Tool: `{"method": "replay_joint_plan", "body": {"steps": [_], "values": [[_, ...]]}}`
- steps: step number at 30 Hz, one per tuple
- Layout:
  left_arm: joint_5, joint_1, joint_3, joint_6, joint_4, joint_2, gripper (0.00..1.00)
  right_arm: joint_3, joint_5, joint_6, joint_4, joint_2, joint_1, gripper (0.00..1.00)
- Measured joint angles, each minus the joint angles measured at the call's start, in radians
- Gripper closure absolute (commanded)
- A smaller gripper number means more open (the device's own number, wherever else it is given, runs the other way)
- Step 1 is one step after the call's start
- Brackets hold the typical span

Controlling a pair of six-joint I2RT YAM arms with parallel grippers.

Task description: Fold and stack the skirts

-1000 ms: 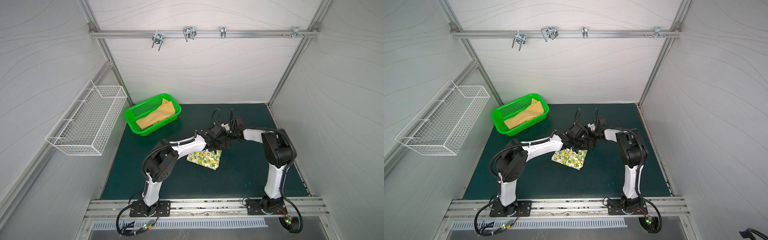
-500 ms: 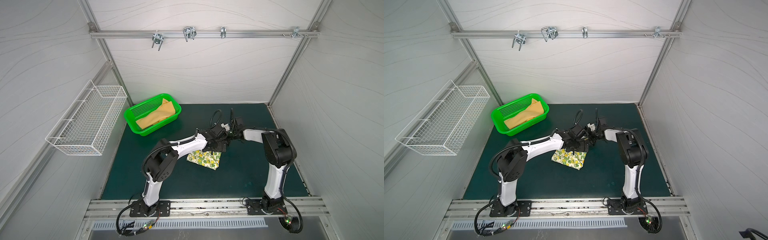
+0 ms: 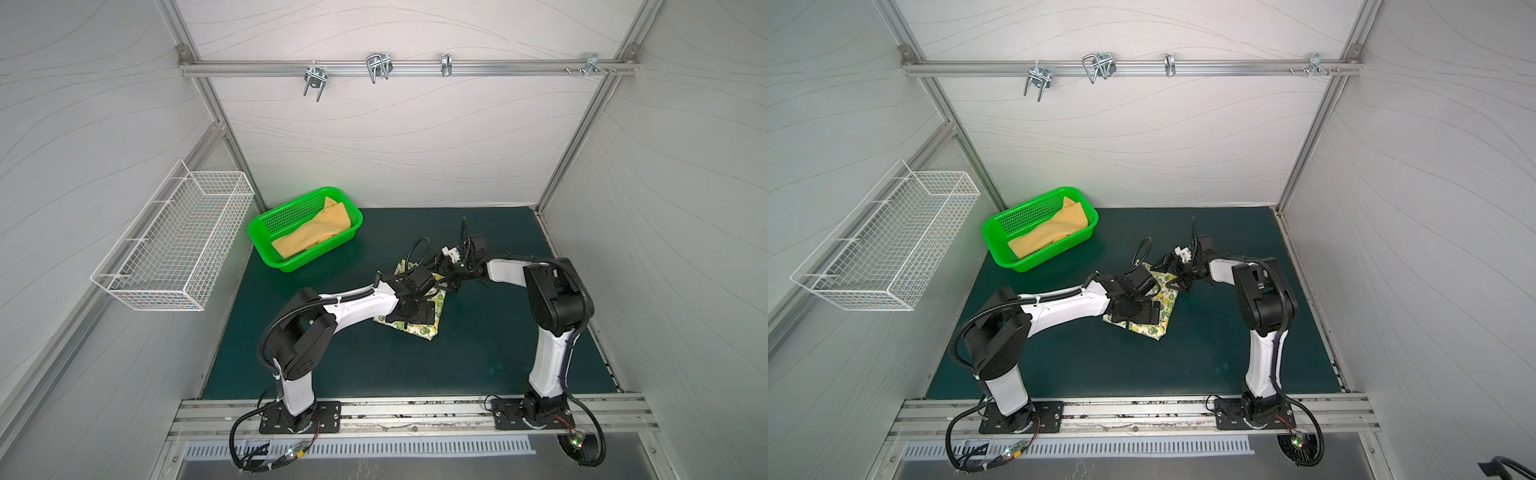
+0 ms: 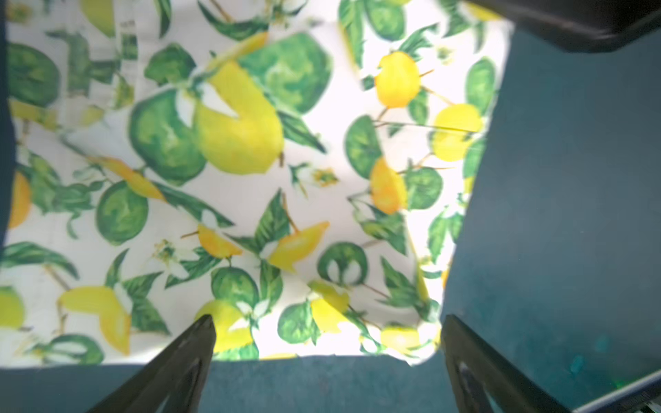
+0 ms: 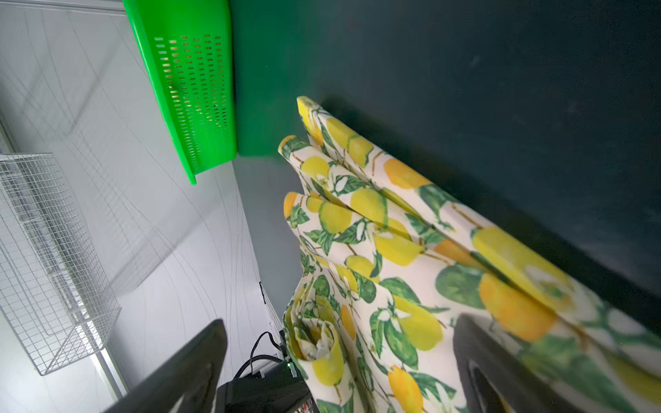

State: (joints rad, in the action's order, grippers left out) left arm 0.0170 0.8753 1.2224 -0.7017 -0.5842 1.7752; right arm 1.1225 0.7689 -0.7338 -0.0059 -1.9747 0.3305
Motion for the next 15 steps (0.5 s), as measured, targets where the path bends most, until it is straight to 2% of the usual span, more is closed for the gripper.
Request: {"method": "replay_joint_plan", "body": {"steps": [7, 11, 15], "values": [[0.152, 0.043, 0.228, 0.045, -0.122, 0.039, 0.01, -0.002, -0.002, 0.002, 0.0, 0.002, 0.0, 0.01], [0.268, 0.042, 0.357, 0.075, -0.196, 0.147, 0.01, -0.008, -0.005, 0.004, 0.002, 0.006, 0.0, 0.01], [0.33, 0.032, 0.382, 0.089, -0.245, 0.252, 0.01, -0.014, -0.005, 0.008, 0.007, 0.01, 0.0, 0.01]]}}
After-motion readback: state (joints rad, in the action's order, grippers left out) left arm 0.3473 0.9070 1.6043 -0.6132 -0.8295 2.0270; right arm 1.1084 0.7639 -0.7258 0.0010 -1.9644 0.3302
